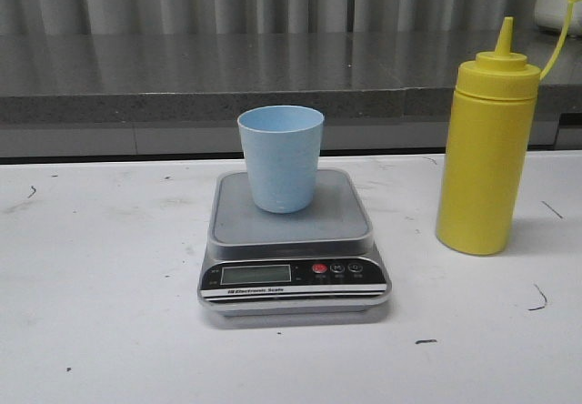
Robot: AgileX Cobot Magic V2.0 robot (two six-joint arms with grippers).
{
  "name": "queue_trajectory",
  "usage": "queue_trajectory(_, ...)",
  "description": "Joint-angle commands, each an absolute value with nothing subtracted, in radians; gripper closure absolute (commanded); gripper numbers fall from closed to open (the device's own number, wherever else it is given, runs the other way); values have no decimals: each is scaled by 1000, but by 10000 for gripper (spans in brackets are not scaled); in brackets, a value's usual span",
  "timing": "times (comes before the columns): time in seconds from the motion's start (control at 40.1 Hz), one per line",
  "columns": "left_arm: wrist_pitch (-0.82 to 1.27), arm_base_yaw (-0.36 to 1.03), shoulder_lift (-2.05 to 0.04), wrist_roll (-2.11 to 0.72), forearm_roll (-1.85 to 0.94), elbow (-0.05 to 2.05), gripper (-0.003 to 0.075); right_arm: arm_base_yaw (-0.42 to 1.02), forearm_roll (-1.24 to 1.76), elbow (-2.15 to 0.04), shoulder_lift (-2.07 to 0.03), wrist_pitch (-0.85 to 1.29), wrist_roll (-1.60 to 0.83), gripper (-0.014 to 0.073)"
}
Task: Pour seasoning into cup on scale with both arms
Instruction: 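Reach the right gripper to the yellow squeeze bottle and grasp it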
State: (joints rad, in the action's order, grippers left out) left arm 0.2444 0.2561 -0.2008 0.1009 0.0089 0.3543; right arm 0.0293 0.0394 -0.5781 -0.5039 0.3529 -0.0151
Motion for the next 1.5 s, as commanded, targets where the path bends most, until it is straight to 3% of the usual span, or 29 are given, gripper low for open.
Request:
queue_trajectory(0.0,156,253,-200,111,0,382,740,27,82,-614,-602,160,-16,-16)
queue_trajectory(0.324,156,253,-200,111,0,381,740,219,131,-593,-901,-94,-16,-16)
queue_trajectory(0.574,156,253,-200,111,0,381,740,327,151,-409,-1039,-336,-16,-16)
queue_trajectory(0.773,156,253,-200,111,0,381,740,332,184,-303,-1169,-572,-16,-16)
queue_trajectory(1.073,156,253,-200,111,0,381,740,332,183,-307,-1419,-810,32,-16)
queue_trajectory(1.472,156,253,-200,111,0,381,740,332,176,-312,-1747,-1287,153,-16)
